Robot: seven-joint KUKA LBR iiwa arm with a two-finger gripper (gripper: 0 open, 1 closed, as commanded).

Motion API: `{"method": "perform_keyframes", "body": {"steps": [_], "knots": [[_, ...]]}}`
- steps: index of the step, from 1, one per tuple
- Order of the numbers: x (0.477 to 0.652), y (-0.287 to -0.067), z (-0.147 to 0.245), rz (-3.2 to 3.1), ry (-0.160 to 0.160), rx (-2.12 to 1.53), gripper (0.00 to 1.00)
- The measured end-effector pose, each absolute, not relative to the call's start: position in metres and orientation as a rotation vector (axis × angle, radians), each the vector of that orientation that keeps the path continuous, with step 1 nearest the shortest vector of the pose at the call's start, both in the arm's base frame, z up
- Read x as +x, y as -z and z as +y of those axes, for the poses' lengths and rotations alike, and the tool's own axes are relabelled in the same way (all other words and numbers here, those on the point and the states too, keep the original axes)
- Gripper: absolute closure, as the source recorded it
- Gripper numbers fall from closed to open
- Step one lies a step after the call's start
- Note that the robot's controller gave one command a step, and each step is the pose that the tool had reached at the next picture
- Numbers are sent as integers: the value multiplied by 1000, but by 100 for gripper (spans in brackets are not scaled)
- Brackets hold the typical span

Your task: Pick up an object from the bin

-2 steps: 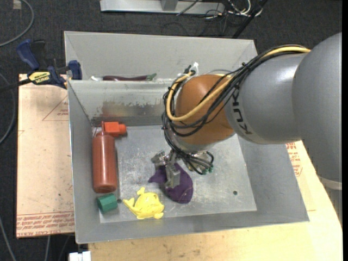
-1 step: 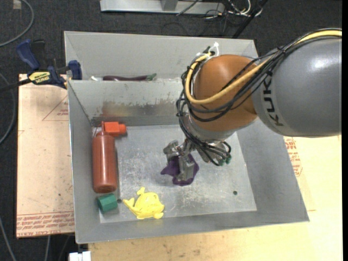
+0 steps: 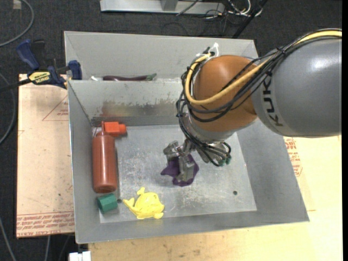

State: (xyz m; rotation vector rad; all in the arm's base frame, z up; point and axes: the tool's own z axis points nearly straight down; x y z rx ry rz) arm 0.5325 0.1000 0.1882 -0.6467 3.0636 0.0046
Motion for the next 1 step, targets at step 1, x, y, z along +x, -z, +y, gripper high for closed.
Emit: {"method": "perform_keyframes", "body": {"steps": [1], "knots": [[545, -361, 97, 3047, -4, -656, 100]]}}
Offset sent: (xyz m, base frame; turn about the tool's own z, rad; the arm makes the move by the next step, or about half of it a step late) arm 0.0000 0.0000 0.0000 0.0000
